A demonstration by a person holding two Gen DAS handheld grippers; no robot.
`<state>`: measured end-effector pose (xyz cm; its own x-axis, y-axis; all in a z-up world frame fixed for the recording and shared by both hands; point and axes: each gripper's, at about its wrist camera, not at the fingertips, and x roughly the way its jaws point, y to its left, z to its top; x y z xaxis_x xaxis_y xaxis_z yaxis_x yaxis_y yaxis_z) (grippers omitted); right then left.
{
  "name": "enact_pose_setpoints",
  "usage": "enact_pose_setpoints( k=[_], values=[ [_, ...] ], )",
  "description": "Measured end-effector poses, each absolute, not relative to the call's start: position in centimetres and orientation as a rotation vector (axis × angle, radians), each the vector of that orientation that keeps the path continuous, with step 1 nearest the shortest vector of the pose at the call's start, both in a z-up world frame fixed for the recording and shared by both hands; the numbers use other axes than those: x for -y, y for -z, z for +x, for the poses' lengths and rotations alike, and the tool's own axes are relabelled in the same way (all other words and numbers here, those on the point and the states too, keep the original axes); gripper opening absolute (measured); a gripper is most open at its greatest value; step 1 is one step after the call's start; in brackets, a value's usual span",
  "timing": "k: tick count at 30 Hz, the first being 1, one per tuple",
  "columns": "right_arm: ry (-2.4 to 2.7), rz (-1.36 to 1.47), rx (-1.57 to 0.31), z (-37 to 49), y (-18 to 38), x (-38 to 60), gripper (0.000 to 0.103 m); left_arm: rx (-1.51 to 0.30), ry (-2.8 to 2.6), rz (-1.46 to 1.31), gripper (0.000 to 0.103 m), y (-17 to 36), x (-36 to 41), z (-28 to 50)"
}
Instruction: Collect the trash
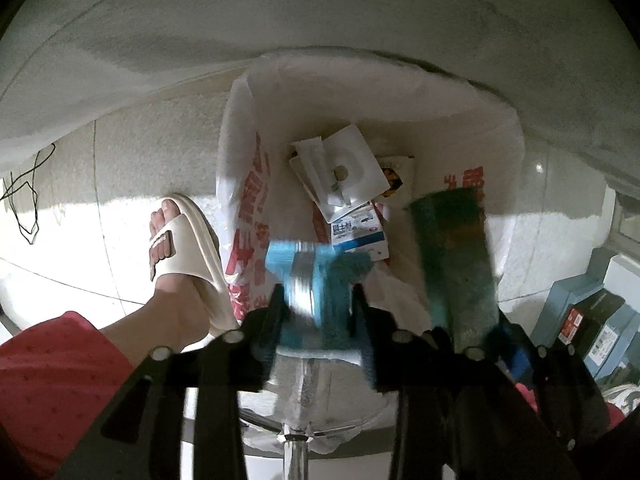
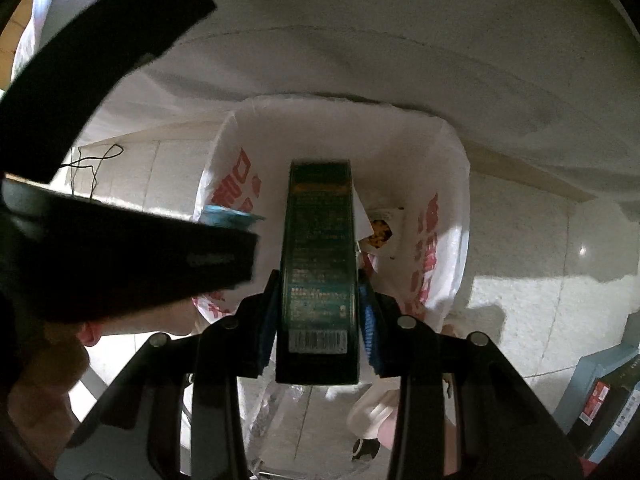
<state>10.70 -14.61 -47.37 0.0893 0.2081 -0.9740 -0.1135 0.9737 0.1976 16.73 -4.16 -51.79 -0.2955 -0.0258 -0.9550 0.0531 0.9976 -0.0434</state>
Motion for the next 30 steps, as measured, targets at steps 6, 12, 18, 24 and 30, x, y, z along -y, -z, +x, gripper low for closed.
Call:
enact_pose_setpoints(
  k=[6,12,18,24,30],
  values=[
    [-0.225,0.094,-1.459,10.9,47.5,15.1,0.056,-1.863,0.090,0.045,0.058,51.7,4.7,16.9],
    [-0.212,0.116,-1.463,11.1,47.7,15.2,0.056,-1.870,0.082,0.035,0.059,51.6,4.6,17.1],
    [-0.208,0.114,-1.464,11.2,47.6,15.3,0.060,-1.868,0.081,0.029,0.065,51.5,4.4,17.0],
    [-0.163,0.147,-1.477,11.2,47.1,17.2,0.066,-1.862,0.079,0.036,0.069,51.1,4.0,16.6],
    [-0.086,0.147,-1.452,10.6,44.9,18.9,0.070,-1.822,0.065,0.050,0.077,49.3,3.4,15.6]
  ],
)
